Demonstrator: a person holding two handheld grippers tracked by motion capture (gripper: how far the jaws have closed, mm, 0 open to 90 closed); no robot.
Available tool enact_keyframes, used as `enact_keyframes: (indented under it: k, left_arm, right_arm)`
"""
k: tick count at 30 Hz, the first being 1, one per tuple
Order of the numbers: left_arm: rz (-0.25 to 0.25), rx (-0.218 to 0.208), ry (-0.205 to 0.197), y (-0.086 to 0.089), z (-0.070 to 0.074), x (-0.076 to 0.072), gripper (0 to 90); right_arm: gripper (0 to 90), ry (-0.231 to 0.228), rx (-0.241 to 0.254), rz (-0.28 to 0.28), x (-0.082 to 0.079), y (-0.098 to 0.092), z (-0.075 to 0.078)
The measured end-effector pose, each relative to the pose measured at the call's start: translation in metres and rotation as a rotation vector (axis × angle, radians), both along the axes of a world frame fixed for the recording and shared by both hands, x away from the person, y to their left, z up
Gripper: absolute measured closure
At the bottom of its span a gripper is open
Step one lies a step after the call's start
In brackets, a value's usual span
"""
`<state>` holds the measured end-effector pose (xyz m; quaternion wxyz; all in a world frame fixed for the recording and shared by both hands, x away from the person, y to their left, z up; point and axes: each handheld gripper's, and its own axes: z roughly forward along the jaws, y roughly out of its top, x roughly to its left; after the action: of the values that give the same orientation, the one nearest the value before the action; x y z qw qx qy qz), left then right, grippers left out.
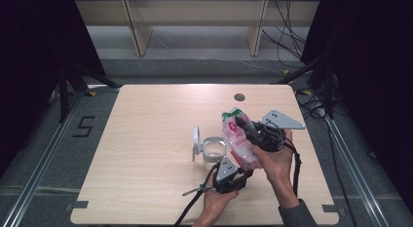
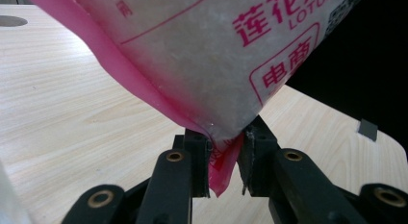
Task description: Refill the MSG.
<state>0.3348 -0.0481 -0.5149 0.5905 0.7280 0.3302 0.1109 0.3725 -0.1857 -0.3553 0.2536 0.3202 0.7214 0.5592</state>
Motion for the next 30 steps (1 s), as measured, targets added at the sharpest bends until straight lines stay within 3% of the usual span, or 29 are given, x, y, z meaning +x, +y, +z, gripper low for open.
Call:
enact_keyframes:
  k: [3,7,8,14,19,21,22,30]
  left_arm:
    - [0.000,-0.021,0.008,-0.001,-0.002,0.000,75.3]
    - [0.013,-0.019,0.010,-0.003,-0.003,0.000,75.4]
    - [0.016,-0.042,0.011,-0.004,-0.004,0.000,75.4]
    - [0.026,-0.042,0.003,-0.006,-0.004,0.001,75.4]
    - [0.012,-0.069,0.001,-0.008,-0.006,0.003,75.5]
    - [0.011,-0.069,0.000,-0.008,-0.006,0.003,75.4]
    - [0.010,-0.067,-0.002,-0.008,-0.006,0.003,75.4]
    - [-0.004,-0.076,-0.014,-0.011,-0.001,0.003,75.6]
  right_arm:
    - [90.0,0.007,-0.005,-0.006,0.000,0.002,0.000]
    - [90.0,0.012,-0.012,0.007,0.002,0.006,-0.002]
    - [90.0,0.001,-0.029,0.005,0.003,0.008,-0.003]
    - [90.0,0.017,-0.015,0.015,0.003,0.012,-0.003]
    - [90.0,0.020,-0.022,0.006,0.005,0.016,-0.004]
    - [90.0,0.001,-0.036,0.012,0.006,0.015,-0.004]
    - [90.0,0.025,-0.012,0.007,0.005,0.018,-0.005]
    - [90.0,0.018,-0.032,0.016,0.005,0.025,-0.003]
